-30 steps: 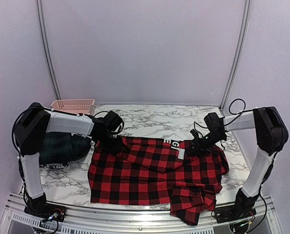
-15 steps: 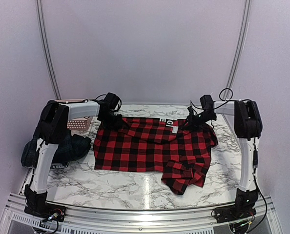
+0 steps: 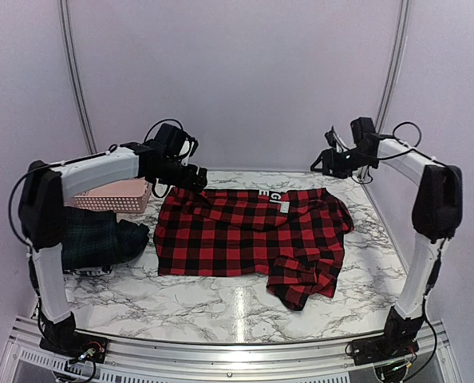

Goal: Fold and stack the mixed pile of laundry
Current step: Move the 1/3-folded T-shirt to the center of the board, then smooth out the 1/3-folded T-shirt at the center of the board.

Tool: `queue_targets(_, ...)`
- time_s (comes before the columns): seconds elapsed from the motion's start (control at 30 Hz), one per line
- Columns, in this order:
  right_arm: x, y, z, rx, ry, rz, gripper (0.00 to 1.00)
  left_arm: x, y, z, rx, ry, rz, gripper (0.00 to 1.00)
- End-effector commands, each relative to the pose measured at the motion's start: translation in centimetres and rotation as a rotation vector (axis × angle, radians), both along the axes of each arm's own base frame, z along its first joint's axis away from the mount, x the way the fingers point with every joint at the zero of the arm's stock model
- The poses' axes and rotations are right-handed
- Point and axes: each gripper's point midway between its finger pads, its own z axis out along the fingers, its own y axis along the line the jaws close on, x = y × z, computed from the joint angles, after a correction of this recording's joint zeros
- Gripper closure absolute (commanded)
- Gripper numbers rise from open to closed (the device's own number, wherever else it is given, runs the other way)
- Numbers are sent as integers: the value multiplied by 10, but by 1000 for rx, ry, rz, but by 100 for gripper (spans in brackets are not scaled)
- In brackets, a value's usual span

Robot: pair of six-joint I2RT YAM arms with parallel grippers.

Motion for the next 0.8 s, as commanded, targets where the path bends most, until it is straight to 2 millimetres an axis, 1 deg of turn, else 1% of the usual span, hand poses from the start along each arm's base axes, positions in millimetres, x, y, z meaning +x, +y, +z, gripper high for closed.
queue_targets(0.0, -31, -14, 109, -54, -349, 22, 30, -55, -50, 105, -64, -281, -232, 1)
queue_targets(0.03, -35, -19, 115, -41, -386, -3, 18, -67, -57, 111, -111, -286, -277, 1)
queue_targets(0.07, -39, -27, 113, -37, -391, -48, 6, -80, -67, 113, -183, -260, -330, 1)
queue_targets(0.1, -41, -35, 111, -39, -388, -95, 2, -89, -76, 113, -245, -222, -369, 1)
queue_targets(0.13, -44, -42, 107, -35, -374, -136, 2, -96, -86, 112, -311, -178, -399, 1)
queue_targets(0.2, -49, -55, 93, -38, -316, -196, 2, -110, -109, 101, -431, -66, -469, 1)
queue_targets(0.23, -54, -54, 81, -30, -273, -182, 1, -118, -122, 95, -475, -11, -508, 1)
queue_targets(0.27, -61, -67, 69, 0, -224, -172, 2, -129, -138, 90, -488, 21, -557, 1)
queue_targets(0.33, -79, -68, 54, 107, -165, -115, 2, -161, -168, 76, -393, -17, -670, 1)
queue_targets(0.4, -90, -77, 47, 134, -152, -155, 2, -190, -196, 59, -299, -35, -770, 1)
queue_targets(0.43, -96, -80, 45, 137, -147, -171, 2, -200, -210, 49, -284, -19, -809, 1)
queue_targets(0.47, -103, -79, 47, 142, -152, -172, 1, -207, -222, 38, -270, 4, -835, 1)
queue_targets(0.5, -109, -77, 44, 153, -141, -166, 1, -219, -237, 30, -257, 14, -862, 1)
queue_targets(0.57, -121, -72, 35, 171, -102, -157, 2, -234, -261, 12, -192, -18, -928, 1)
queue_targets(0.6, -127, -70, 29, 180, -81, -150, 2, -242, -271, 0, -161, -24, -957, 1)
queue_targets(0.63, -132, -68, 23, 187, -63, -143, 1, -246, -280, -10, -129, -29, -975, 1)
queue_targets(0.67, -139, -66, 15, 192, -41, -141, 1, -250, -289, -26, -101, -19, -988, 1)
queue_targets(0.77, -149, -58, 5, 219, -17, -124, 2, -258, -312, -45, -90, -13, -1009, 2)
